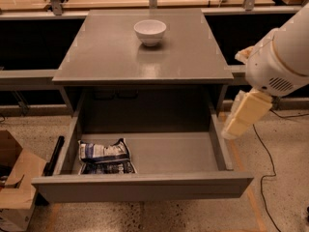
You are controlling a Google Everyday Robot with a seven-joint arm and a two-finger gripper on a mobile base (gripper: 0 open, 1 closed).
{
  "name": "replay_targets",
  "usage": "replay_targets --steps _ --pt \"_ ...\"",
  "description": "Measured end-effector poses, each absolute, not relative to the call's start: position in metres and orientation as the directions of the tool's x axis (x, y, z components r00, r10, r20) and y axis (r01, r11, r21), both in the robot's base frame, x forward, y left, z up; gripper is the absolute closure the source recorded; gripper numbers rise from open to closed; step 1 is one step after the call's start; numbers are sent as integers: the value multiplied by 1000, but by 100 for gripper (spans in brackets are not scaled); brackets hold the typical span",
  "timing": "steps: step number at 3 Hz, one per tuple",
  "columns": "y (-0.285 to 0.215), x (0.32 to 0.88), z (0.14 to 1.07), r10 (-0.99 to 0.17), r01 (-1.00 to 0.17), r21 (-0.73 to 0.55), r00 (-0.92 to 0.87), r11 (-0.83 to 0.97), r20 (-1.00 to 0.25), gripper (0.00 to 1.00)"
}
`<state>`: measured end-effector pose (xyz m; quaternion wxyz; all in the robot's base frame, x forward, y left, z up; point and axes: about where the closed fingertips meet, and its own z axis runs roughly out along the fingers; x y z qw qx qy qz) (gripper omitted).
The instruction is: Pick blue chip bag from top drawer and place on counter
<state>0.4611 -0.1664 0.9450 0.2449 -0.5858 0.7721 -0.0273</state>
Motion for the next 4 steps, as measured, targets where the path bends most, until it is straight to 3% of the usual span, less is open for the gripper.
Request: replay_targets --steps 1,2,4 --pt "-161 475 948 -908 -866 -376 -181 329 -378 0" --pt "-163 472 933 -903 -887 -316 -209 337 -376 0" --pt "-93 480 863 -859 -921 -206 -202 330 -470 0"
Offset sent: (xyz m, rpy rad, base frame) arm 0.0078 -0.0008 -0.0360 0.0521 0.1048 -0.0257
